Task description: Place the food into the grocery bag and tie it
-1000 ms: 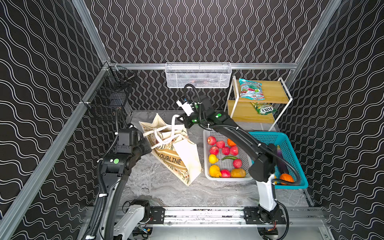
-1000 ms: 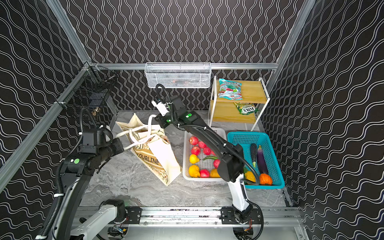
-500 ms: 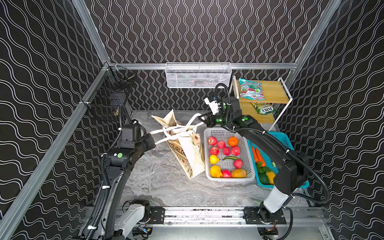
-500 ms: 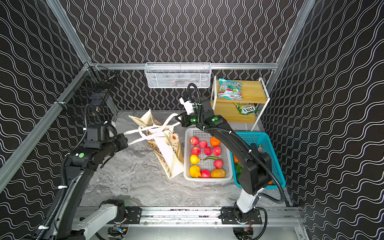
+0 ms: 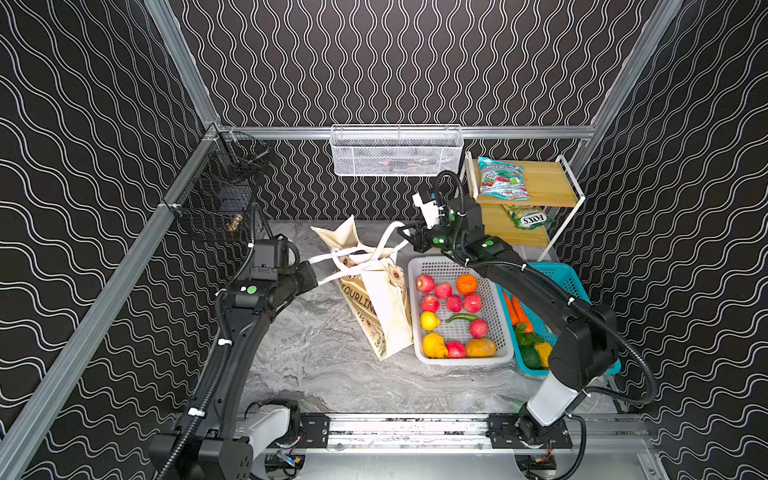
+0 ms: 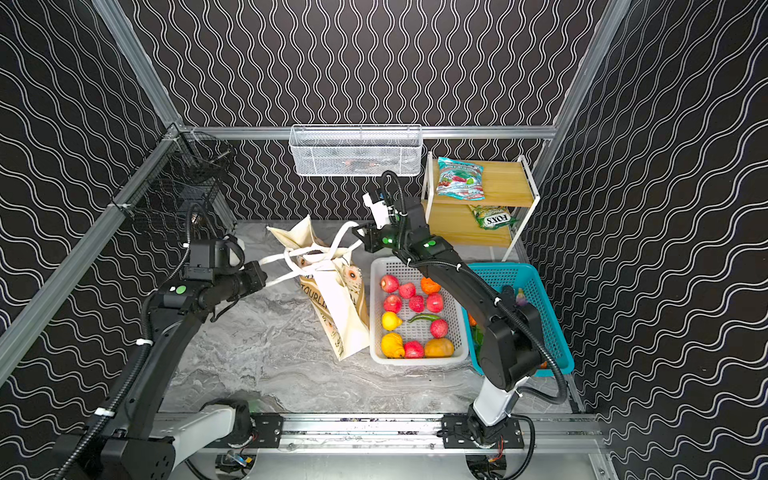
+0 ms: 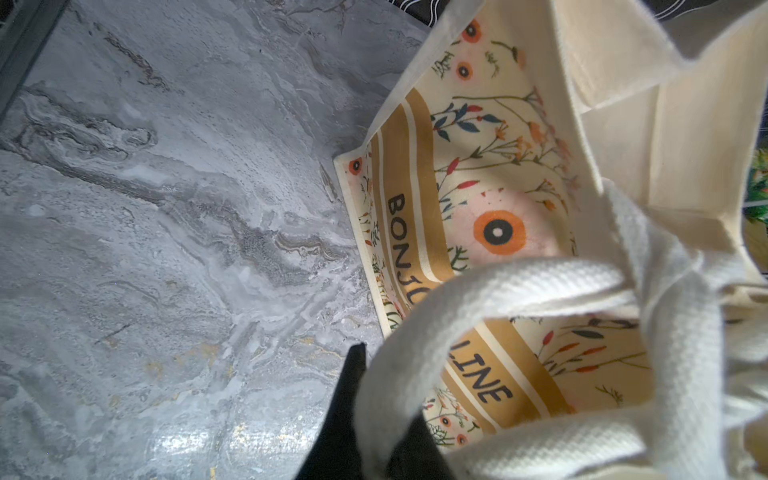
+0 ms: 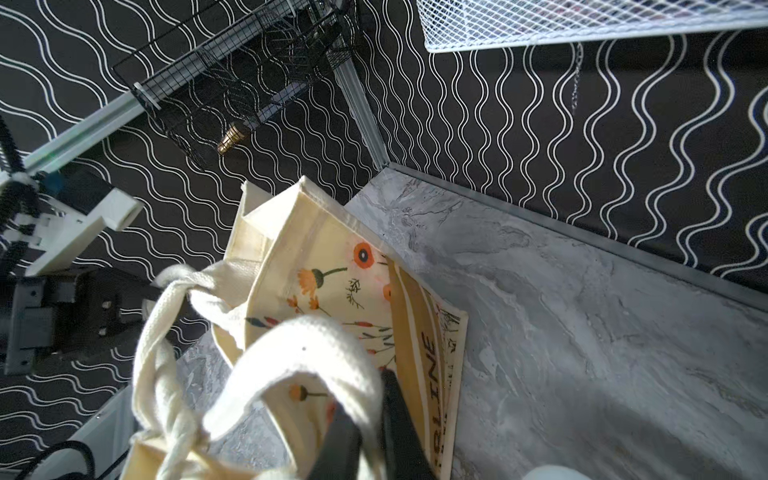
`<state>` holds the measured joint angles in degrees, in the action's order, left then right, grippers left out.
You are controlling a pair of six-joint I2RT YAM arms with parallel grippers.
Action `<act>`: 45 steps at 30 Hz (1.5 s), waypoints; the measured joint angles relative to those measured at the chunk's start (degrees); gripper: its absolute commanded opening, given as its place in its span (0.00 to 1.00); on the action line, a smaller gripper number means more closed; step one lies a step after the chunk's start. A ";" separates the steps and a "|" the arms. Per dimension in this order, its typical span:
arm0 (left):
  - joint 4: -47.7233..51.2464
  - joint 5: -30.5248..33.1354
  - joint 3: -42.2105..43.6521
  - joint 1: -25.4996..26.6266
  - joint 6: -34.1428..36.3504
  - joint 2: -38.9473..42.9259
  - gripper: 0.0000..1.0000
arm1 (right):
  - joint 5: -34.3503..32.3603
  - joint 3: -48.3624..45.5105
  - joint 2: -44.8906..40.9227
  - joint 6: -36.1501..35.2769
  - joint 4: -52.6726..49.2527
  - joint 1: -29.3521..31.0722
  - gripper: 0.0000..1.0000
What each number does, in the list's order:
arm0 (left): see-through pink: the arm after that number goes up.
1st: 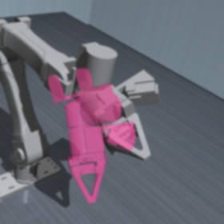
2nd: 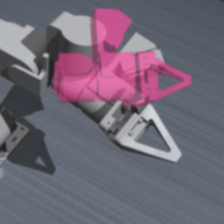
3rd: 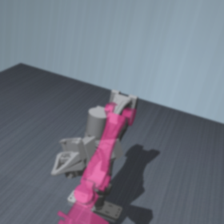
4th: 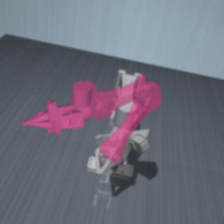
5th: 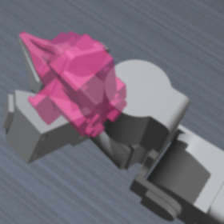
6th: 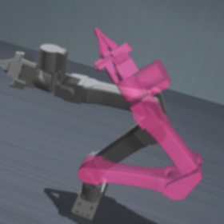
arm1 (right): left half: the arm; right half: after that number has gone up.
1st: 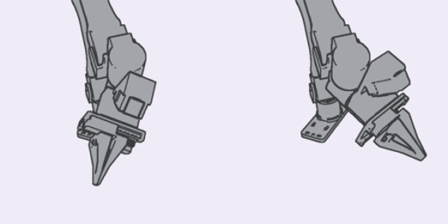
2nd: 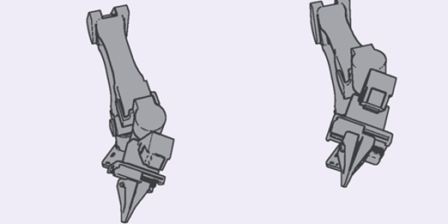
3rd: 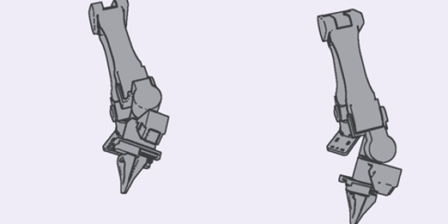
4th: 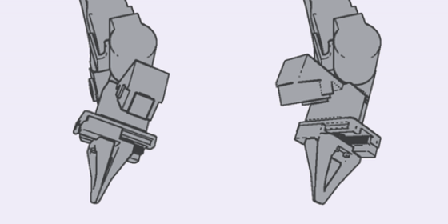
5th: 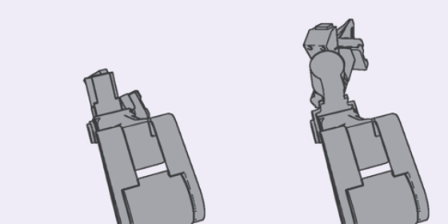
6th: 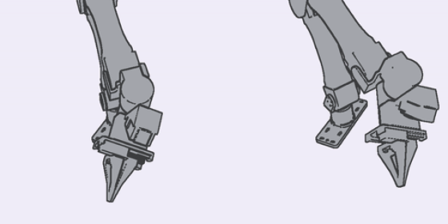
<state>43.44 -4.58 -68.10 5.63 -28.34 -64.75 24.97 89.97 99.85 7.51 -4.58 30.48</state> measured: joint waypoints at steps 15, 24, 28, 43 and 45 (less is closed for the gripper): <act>-0.61 -0.96 -2.54 2.64 0.13 -3.56 0.33 | -6.08 0.31 1.18 -4.11 1.03 0.55 0.40; -0.52 -1.60 -4.26 2.64 0.09 -3.34 0.40 | -7.39 0.37 0.55 -5.81 0.98 0.55 0.52; -0.46 -1.60 -4.26 2.64 -0.02 -3.37 0.48 | -7.78 0.46 0.24 -6.69 0.52 0.55 0.57; 0.07 -1.77 -8.31 2.64 -0.22 0.59 0.71 | -9.35 0.48 -3.63 -9.05 -1.66 1.33 0.76; 0.46 -1.75 -9.18 2.64 -0.20 1.31 0.71 | -9.46 0.46 -4.59 -9.22 -1.79 1.40 0.77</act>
<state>43.90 -6.33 -77.28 8.27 -28.53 -63.44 15.51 90.43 95.26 -1.72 -6.37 31.88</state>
